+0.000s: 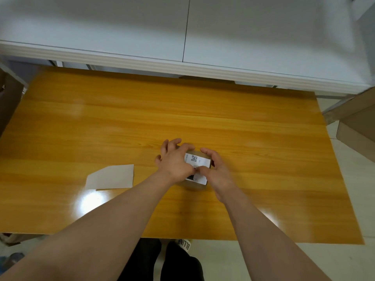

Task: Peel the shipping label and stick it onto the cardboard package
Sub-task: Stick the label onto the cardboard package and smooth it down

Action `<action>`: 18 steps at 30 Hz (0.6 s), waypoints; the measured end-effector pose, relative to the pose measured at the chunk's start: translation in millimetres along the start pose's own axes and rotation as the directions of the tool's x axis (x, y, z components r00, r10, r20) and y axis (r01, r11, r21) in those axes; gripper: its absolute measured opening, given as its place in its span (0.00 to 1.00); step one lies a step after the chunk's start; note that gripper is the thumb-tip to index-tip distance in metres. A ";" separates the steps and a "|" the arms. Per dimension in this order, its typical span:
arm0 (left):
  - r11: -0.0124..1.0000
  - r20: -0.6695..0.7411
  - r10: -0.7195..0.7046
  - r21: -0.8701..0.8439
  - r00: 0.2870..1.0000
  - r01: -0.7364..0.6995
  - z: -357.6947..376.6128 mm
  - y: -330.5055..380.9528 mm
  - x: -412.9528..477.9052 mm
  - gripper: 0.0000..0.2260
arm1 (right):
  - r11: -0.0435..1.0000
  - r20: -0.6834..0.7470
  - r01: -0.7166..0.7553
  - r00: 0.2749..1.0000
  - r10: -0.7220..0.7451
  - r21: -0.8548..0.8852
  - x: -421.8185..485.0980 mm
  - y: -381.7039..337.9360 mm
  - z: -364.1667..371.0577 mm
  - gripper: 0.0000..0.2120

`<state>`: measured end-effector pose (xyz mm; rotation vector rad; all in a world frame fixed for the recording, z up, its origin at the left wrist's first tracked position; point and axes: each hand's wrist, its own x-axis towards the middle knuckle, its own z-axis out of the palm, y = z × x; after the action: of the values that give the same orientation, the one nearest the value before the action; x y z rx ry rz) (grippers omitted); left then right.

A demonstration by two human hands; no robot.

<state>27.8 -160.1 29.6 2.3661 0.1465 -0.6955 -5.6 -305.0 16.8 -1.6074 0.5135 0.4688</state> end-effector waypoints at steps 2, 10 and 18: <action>1.000 -0.007 -0.010 -0.015 1.000 0.010 1.1 0.6 1.3 0.31 | 1.000 -0.016 0.003 1.000 -0.003 0.000 1.2 1.4 2.1 0.26; 0.990 -0.085 -0.107 -0.105 0.991 0.098 2.9 9.1 6.5 0.20 | 0.999 -0.131 0.024 0.991 -0.020 0.032 8.8 5.4 9.7 0.17; 0.981 -0.131 -0.151 -0.141 0.980 0.132 6.5 13.2 9.1 0.15 | 0.997 -0.209 0.050 0.977 -0.037 0.059 14.2 6.1 16.5 0.13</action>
<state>36.4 -175.1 28.2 2.2921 0.4137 -0.5658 2.4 -289.8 2.0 -1.6108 0.6427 0.2501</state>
